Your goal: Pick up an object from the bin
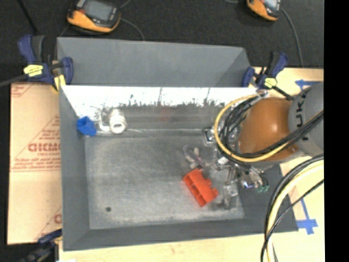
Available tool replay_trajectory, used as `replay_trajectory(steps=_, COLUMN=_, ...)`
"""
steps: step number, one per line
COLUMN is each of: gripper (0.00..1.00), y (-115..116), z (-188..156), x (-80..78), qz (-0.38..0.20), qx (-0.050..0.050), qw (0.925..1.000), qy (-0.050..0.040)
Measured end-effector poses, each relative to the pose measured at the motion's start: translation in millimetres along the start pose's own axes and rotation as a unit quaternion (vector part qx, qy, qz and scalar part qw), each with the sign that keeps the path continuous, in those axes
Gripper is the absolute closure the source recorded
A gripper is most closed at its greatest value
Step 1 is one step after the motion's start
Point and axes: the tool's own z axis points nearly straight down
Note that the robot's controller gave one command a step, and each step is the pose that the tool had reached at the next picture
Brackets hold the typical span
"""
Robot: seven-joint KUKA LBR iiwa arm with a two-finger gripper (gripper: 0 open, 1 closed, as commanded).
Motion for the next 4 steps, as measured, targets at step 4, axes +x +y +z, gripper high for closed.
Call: replay_trajectory(steps=4, gripper=0.0, y=116.3, z=13.8, x=-33.0, qz=0.101, qx=0.0, qw=0.9948, qy=-0.0072)
